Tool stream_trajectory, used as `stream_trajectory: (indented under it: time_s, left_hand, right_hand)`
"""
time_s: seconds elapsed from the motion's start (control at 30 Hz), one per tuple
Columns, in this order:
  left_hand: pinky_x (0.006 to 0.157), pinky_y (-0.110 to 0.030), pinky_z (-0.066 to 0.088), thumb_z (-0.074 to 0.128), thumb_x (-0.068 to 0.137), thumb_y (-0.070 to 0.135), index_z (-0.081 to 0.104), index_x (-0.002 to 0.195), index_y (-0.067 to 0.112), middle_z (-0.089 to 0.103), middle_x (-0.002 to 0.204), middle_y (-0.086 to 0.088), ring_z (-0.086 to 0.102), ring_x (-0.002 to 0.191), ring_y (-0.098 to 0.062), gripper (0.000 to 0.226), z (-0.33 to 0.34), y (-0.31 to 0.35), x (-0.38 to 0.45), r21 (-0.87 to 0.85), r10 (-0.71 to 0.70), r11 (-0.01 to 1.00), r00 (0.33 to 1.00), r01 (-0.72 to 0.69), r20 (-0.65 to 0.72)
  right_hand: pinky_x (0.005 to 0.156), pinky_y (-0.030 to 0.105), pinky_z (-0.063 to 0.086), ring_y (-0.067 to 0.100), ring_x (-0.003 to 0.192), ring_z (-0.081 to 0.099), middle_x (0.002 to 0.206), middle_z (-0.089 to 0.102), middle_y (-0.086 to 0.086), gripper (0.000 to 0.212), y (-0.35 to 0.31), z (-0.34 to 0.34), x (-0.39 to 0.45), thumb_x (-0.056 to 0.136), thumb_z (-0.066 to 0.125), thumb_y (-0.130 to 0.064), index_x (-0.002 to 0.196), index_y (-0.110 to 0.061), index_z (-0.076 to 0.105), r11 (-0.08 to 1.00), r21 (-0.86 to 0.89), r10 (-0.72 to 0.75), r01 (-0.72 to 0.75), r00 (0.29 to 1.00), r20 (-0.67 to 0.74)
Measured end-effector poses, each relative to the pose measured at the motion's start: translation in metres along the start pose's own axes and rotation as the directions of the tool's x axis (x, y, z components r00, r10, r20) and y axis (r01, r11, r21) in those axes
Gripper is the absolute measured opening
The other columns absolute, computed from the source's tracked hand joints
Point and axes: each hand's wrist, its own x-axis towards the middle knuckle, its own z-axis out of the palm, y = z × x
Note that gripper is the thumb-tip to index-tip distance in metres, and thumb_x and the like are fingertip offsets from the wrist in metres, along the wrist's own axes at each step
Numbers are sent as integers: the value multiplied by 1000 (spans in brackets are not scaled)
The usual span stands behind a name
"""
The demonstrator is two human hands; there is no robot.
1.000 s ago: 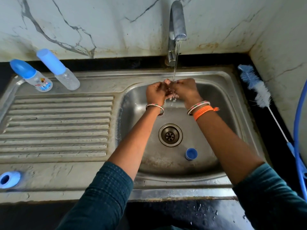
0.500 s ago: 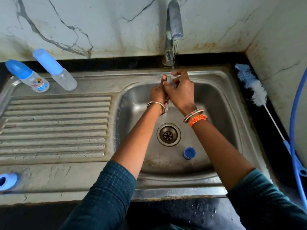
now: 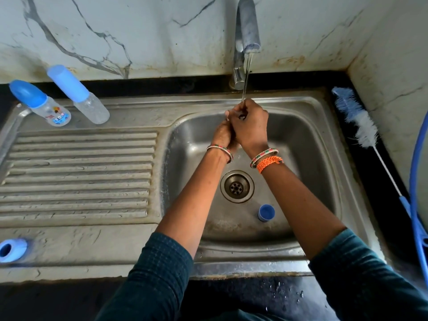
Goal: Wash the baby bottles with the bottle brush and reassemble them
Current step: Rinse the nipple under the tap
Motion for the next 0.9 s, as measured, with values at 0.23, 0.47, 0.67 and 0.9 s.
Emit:
stream_trajectory:
  time_s: [0.23, 0.47, 0.67, 0.9]
  left_hand:
    - [33, -12, 22, 32, 93, 63, 44, 57, 15, 33, 37, 5, 29, 30, -7, 61, 7, 3, -7, 289, -20, 956, 995, 48, -99]
    - [30, -14, 26, 46, 94, 50, 56, 71, 14, 45, 50, 1, 35, 39, -5, 44, -4, 15, 0, 177, -94, 978, 992, 107, -82]
    - [37, -16, 33, 38, 102, 32, 49, 76, 11, 44, 53, 0, 41, 39, -6, 35, 7, 9, -10, 205, -74, 977, 996, 63, 44]
    - [52, -21, 38, 39, 101, 6, 47, 76, 10, 47, 66, -6, 46, 52, -8, 26, 2, -1, -3, 152, 55, 987, 998, -60, 37]
  right_hand:
    - [59, 31, 38, 24, 61, 51, 59, 52, 4, 48, 5, -4, 9, 94, 54, -44, 54, -18, 46, 970, -228, 118, -81, 981, 153]
    - [78, 33, 53, 16, 78, 64, 80, 68, 8, 18, 12, -9, 16, 89, 66, -19, 72, -13, 65, 939, 15, 318, -343, 886, 339]
    - [64, 34, 50, 17, 60, 54, 60, 58, 6, 41, 12, -4, 19, 80, 72, -41, 54, -17, 53, 880, 159, 438, -447, 895, 87]
    - [70, 34, 50, 19, 72, 57, 76, 66, 13, 30, 15, -8, 22, 90, 63, -32, 69, -11, 56, 965, 1, 254, -261, 942, 219]
